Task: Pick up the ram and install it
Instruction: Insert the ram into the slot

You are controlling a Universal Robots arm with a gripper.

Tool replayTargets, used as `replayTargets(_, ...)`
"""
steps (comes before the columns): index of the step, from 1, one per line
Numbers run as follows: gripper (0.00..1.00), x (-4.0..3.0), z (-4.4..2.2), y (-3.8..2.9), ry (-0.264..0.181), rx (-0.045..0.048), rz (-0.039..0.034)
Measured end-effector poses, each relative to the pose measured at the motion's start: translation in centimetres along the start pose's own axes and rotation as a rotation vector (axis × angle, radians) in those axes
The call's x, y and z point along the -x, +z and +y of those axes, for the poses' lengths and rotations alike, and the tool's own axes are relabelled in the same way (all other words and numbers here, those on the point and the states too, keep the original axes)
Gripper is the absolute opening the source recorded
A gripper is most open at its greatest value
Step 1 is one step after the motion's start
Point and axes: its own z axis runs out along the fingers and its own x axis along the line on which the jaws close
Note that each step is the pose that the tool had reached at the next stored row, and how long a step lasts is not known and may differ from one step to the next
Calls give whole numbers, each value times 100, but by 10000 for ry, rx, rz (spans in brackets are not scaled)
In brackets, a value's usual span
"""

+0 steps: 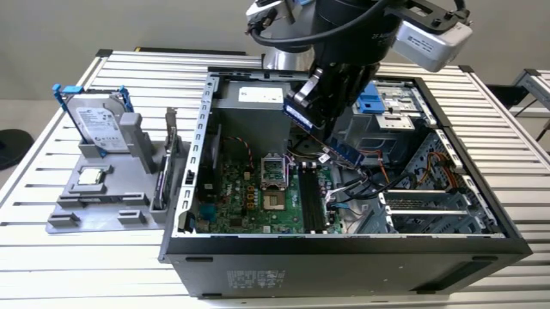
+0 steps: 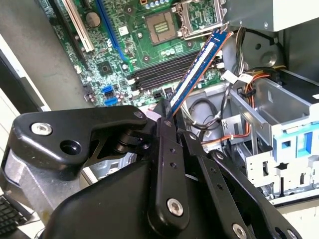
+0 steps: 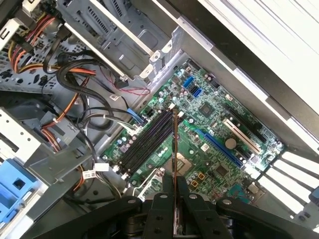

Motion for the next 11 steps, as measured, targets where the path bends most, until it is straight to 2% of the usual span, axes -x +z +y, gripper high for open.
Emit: replayTargets(11,0,0,0,0,587,2,10)
